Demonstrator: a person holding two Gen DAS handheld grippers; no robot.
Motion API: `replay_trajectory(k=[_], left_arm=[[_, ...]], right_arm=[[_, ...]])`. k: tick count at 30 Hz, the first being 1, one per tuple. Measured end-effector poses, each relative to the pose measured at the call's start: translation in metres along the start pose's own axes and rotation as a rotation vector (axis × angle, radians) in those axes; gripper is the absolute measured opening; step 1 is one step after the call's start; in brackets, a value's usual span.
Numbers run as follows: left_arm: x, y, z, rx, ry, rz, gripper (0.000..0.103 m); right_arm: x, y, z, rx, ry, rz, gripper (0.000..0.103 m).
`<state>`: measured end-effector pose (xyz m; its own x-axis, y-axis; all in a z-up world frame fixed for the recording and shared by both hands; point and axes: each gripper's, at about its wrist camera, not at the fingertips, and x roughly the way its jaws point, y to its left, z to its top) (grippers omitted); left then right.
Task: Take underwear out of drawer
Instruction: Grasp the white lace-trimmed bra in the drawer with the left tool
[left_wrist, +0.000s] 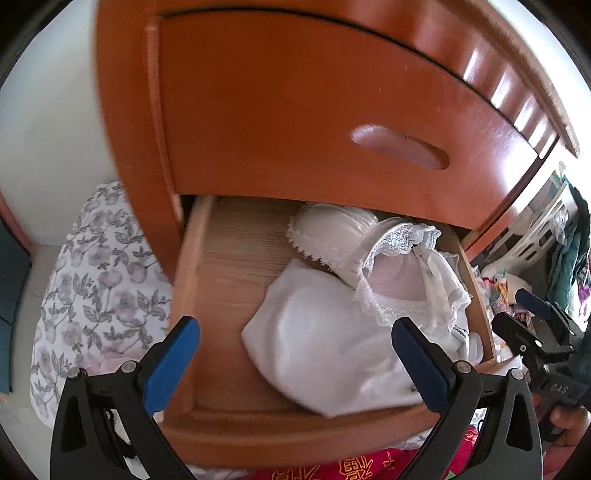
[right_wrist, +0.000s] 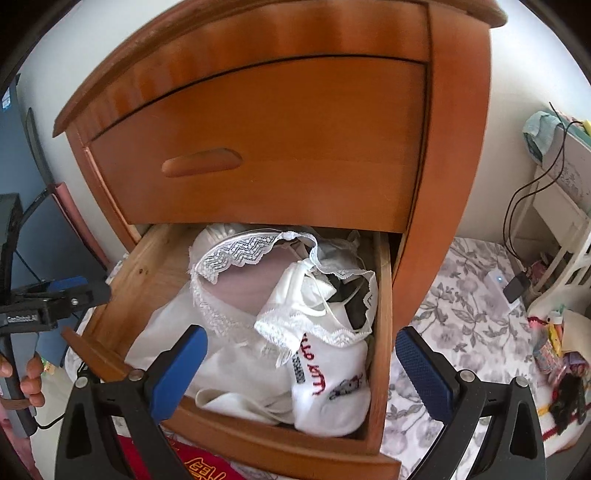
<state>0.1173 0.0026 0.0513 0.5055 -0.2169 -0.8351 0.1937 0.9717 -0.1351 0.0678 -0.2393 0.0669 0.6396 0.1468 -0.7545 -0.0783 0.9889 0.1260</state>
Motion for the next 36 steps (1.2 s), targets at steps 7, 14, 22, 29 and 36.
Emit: replay_trajectory(k=[7, 14, 22, 29, 36], left_arm=[[0.037, -0.023, 0.021, 0.051, 0.072, 0.027, 0.092], [0.073, -0.044, 0.036, 0.094, 0.123, 0.078, 0.089], [0.101, -0.052, 0.05, 0.099, 0.161, 0.143, 0.074], [0.112, -0.058, 0.058, 0.108, 0.178, 0.174, 0.057], [0.119, -0.056, 0.064, 0.105, 0.188, 0.165, 0.026]], right_arm=[[0.011, 0.0, 0.006, -0.008, 0.014, 0.0, 0.103], [0.013, -0.004, 0.008, -0.004, 0.014, 0.008, 0.103], [0.011, -0.011, 0.009, 0.008, 0.006, 0.014, 0.103], [0.009, -0.011, 0.01, 0.004, 0.002, 0.023, 0.103], [0.003, -0.014, 0.01, 0.011, -0.008, 0.022, 0.103]])
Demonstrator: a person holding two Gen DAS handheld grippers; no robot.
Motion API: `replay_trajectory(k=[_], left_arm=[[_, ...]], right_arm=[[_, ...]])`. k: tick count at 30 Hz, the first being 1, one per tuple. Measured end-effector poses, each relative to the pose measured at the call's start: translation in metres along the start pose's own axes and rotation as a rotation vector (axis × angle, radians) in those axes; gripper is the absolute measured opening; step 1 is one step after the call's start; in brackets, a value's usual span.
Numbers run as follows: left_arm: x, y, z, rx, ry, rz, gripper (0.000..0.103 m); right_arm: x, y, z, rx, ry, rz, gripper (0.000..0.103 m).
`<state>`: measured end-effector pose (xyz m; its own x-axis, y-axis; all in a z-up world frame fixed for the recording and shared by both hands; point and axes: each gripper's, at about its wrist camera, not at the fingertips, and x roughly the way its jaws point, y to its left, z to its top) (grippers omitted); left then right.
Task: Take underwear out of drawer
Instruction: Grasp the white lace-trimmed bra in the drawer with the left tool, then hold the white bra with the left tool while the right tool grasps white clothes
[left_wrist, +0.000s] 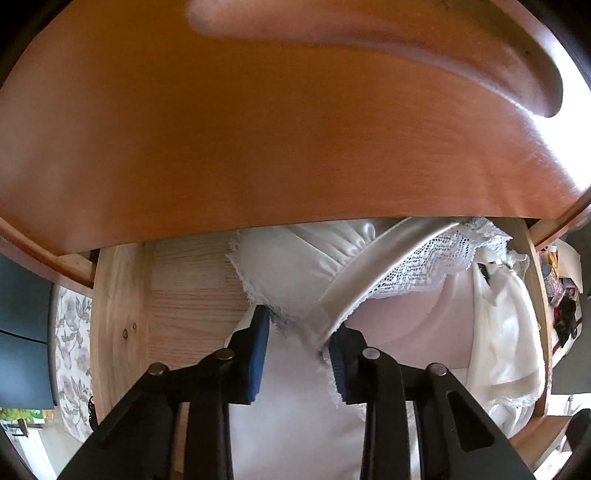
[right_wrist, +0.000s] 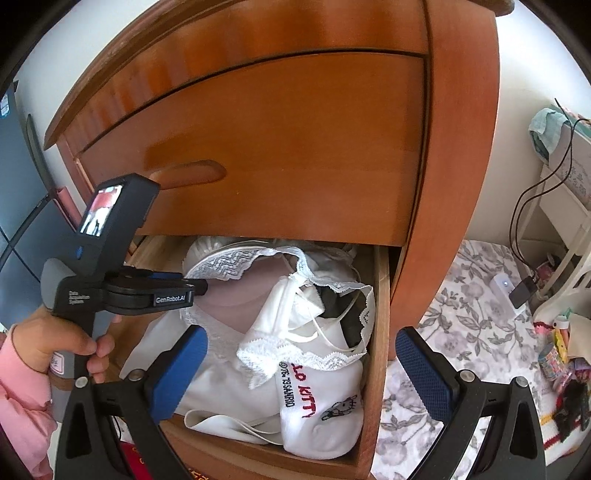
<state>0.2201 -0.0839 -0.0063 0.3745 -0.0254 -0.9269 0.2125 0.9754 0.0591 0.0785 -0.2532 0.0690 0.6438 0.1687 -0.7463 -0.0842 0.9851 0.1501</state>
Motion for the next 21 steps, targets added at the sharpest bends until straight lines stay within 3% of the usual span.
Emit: replay_trajectory(k=[5, 21], left_arm=[[-0.004, -0.001, 0.0, 0.038, -0.022, 0.021, 0.017], [-0.076, 0.015, -0.056, 0.032, -0.252, 0.092, 0.015]], right_arm=[[-0.006, -0.005, -0.001, 0.015, -0.013, -0.003, 0.103], [-0.014, -0.019, -0.006, 0.062, -0.028, -0.017, 0.103]])
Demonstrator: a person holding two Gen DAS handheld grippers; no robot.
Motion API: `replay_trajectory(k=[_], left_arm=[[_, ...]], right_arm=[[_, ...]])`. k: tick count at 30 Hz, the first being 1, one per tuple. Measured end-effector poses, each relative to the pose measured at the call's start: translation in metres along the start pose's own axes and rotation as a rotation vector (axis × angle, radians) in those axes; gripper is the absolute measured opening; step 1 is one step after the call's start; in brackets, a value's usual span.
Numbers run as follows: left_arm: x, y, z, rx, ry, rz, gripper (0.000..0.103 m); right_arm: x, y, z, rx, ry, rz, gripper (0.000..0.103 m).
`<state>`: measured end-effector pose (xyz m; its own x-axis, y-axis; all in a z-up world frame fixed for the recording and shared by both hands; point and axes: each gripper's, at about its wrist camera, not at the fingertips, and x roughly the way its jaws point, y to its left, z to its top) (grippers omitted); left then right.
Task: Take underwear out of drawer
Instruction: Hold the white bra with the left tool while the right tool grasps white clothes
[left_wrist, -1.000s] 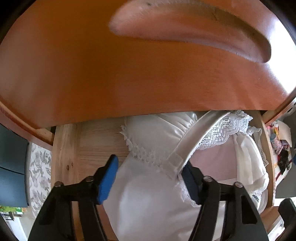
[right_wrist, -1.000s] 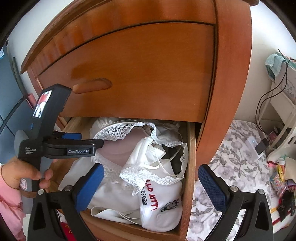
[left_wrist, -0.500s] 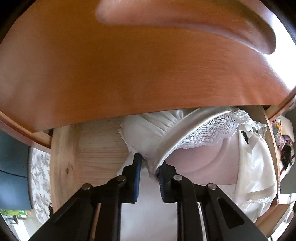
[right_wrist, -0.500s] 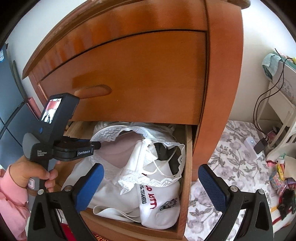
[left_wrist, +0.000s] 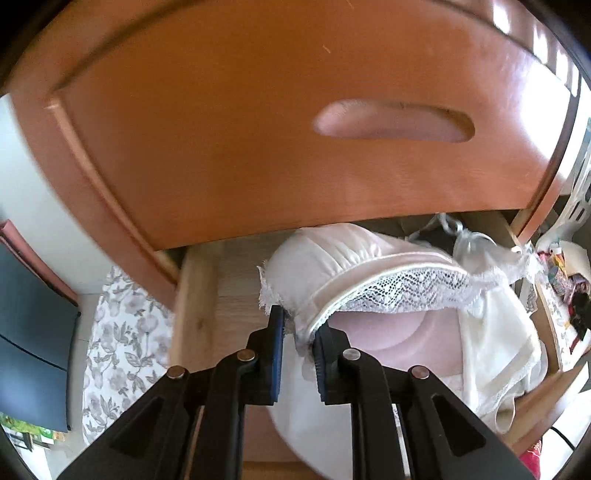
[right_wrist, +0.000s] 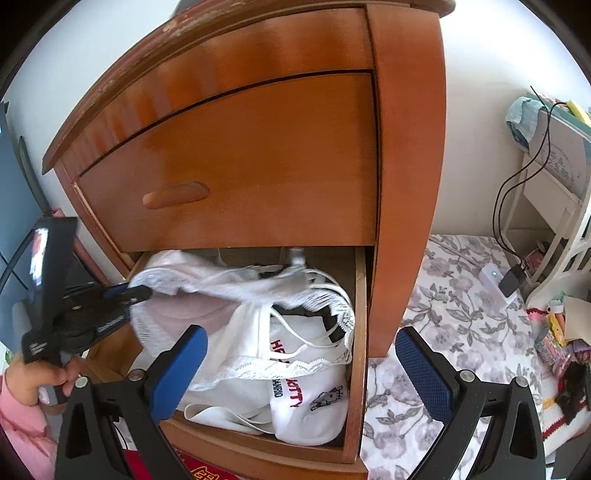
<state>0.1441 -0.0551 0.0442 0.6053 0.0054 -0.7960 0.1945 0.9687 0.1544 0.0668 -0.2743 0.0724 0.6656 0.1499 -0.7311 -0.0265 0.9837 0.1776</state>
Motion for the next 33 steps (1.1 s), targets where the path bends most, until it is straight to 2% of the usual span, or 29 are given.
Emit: replay_trajectory(k=[8, 10, 15, 19, 21, 22, 30, 33], left_arm=[[-0.035, 0.02, -0.011, -0.032, -0.087, 0.096, 0.014], [-0.041, 0.025, -0.014, -0.043, -0.1, 0.118, 0.014], [-0.052, 0.038, -0.015, -0.059, -0.124, 0.178, 0.014], [-0.06, 0.032, -0.016, -0.051, -0.132, 0.176, 0.014], [-0.057, 0.034, -0.019, -0.043, -0.135, 0.174, 0.014], [-0.057, 0.033, -0.021, -0.04, -0.136, 0.172, 0.014], [-0.048, 0.043, -0.028, -0.047, -0.126, 0.15, 0.015], [-0.046, 0.046, -0.029, -0.05, -0.126, 0.144, 0.015]], right_arm=[[-0.002, -0.003, -0.005, -0.031, 0.019, 0.003, 0.102], [-0.001, -0.002, -0.007, -0.055, 0.032, 0.007, 0.1], [0.006, 0.003, -0.012, -0.132, 0.101, 0.025, 0.083], [0.019, 0.016, -0.015, -0.248, 0.193, 0.061, 0.071], [0.03, 0.016, -0.015, -0.286, 0.235, 0.055, 0.056], [0.037, 0.017, -0.015, -0.303, 0.267, 0.054, 0.053], [0.066, 0.024, -0.021, -0.393, 0.442, 0.072, 0.051], [0.074, 0.027, -0.024, -0.428, 0.487, 0.034, 0.042]])
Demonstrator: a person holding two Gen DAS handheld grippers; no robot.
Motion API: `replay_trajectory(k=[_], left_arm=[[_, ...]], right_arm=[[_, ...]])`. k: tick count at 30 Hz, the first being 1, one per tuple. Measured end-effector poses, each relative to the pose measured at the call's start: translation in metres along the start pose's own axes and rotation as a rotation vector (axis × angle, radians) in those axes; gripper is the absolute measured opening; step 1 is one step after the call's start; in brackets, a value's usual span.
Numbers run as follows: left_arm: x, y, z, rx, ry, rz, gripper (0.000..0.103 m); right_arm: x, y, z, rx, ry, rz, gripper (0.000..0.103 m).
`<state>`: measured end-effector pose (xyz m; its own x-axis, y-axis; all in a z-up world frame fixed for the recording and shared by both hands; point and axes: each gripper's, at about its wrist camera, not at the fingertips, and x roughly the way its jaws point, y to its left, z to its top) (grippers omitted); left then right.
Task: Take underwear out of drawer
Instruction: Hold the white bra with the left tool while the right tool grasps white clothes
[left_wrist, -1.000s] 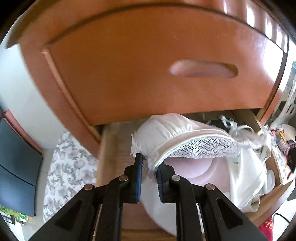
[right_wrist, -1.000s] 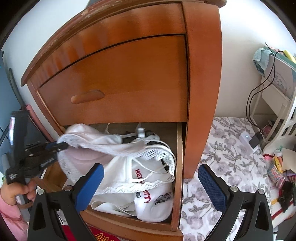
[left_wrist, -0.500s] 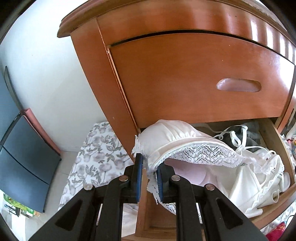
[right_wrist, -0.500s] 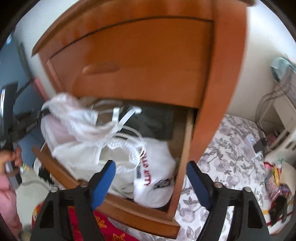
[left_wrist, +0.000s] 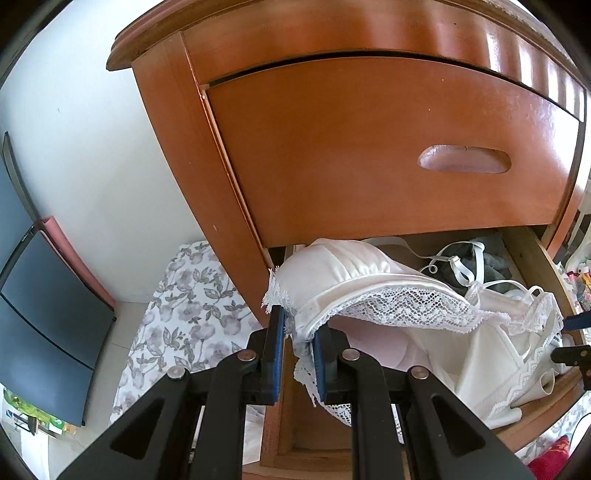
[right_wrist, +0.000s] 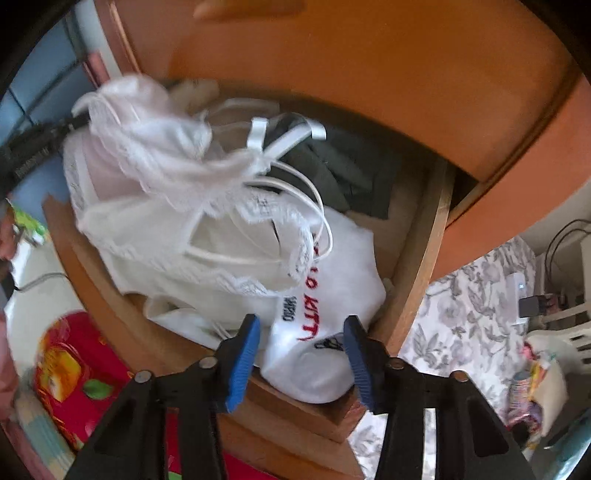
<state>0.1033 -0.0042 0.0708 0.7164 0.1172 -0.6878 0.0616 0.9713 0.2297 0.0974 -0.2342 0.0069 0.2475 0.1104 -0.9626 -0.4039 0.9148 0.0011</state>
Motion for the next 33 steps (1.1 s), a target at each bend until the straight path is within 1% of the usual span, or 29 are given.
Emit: replay_trajectory(k=[2, 6, 7, 10, 11, 12, 14, 25, 33], left_arm=[[0.003, 0.002, -0.001, -0.003, 0.0, -0.003, 0.015], [0.007, 0.003, -0.003, -0.005, 0.001, -0.006, 0.015], [0.008, 0.003, -0.003, -0.005, 0.002, -0.007, 0.015], [0.01, 0.003, -0.003, -0.009, 0.006, -0.009, 0.015], [0.01, 0.003, -0.004, -0.009, 0.006, -0.01, 0.015], [0.01, 0.003, -0.004, -0.01, 0.008, -0.011, 0.015], [0.01, 0.003, -0.004, -0.01, 0.01, -0.011, 0.015], [0.016, 0.005, -0.004, -0.021, 0.027, -0.009, 0.015], [0.015, 0.003, -0.005, -0.024, 0.028, -0.005, 0.015]], right_arm=[[0.002, -0.002, 0.002, -0.006, 0.012, -0.003, 0.04], [0.002, 0.002, 0.0, -0.017, 0.011, 0.009, 0.03], [0.001, 0.003, -0.001, -0.016, 0.006, 0.008, 0.029], [-0.002, 0.003, -0.002, 0.003, -0.018, -0.001, 0.02], [-0.002, 0.003, -0.003, 0.009, -0.026, -0.004, 0.014], [-0.003, 0.004, -0.005, 0.014, -0.04, -0.01, 0.01], [-0.008, 0.006, -0.008, 0.021, -0.061, -0.026, 0.008], [-0.035, -0.012, -0.015, 0.102, -0.194, -0.097, 0.006], [-0.052, -0.026, -0.02, 0.16, -0.257, -0.103, 0.005]])
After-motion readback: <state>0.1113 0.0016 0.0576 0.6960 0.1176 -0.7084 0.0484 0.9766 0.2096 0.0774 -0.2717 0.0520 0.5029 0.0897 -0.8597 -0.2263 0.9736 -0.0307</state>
